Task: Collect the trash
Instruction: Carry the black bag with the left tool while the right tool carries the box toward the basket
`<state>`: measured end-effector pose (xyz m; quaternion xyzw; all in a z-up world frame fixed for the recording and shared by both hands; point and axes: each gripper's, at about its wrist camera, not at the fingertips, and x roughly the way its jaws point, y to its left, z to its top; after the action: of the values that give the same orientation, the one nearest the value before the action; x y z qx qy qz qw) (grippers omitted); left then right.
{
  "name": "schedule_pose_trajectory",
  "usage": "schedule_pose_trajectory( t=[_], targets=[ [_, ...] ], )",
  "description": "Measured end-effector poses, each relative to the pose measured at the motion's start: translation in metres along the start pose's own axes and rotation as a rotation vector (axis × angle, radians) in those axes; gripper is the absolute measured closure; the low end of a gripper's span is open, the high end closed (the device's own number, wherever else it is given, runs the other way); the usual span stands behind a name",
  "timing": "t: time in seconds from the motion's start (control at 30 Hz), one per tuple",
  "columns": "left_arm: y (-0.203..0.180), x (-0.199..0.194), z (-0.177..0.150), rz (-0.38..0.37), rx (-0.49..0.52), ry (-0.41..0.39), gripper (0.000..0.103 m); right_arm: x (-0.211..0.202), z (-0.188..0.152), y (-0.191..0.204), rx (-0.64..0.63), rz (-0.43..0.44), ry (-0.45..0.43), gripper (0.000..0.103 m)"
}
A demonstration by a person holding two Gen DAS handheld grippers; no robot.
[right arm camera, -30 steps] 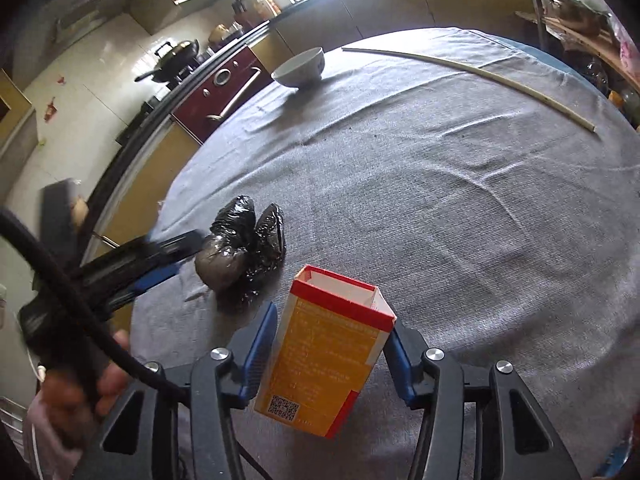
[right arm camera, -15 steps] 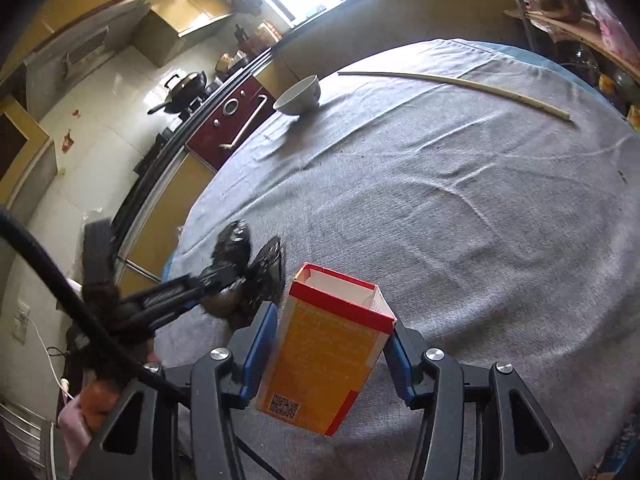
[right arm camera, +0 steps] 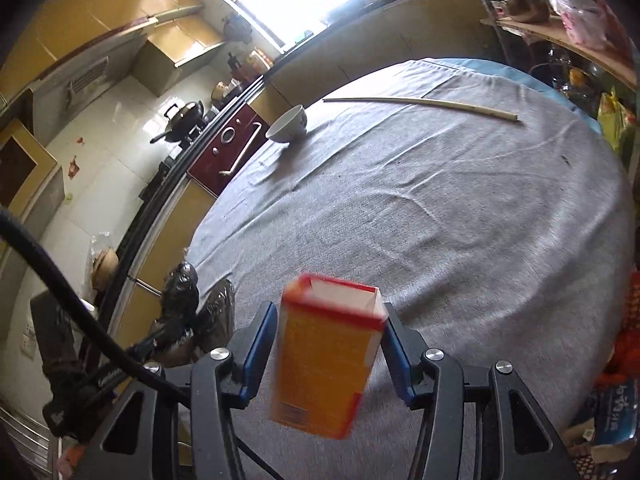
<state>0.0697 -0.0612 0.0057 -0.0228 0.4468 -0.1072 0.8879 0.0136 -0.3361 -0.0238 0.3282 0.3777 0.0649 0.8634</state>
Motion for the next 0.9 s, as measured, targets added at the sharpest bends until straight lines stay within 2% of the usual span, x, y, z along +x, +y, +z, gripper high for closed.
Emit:
schedule_pose_trajectory(
  t=[0.27,0.43,0.57,0.63,0.7,0.9],
  targets=[
    [-0.023,-0.028,-0.017,-0.021,0.041,-0.042,0.071,-0.029,-0.010,0.003,-0.022,0.021,-0.040,0.048],
    [-0.012,-0.033,-0.025,-0.010,0.017,-0.041,0.071,-0.037,-0.016,-0.005,0.001,0.028,-0.036,0.048],
    [0.003,-0.036,-0.030,-0.007,-0.012,-0.046,0.071,-0.032,-0.020,-0.009,0.022,0.048,0.000,0.046],
    [0.008,-0.036,-0.030,-0.011,-0.020,-0.045,0.071,-0.025,-0.021,-0.007,0.011,0.045,0.019,0.041],
    [0.011,-0.036,-0.031,-0.017,-0.021,-0.045,0.071,-0.016,-0.021,-0.004,-0.001,0.040,0.036,0.040],
    [0.019,-0.032,-0.033,-0.026,-0.024,-0.036,0.071,0.018,-0.018,0.019,-0.156,-0.002,0.061,0.037]
  ],
)
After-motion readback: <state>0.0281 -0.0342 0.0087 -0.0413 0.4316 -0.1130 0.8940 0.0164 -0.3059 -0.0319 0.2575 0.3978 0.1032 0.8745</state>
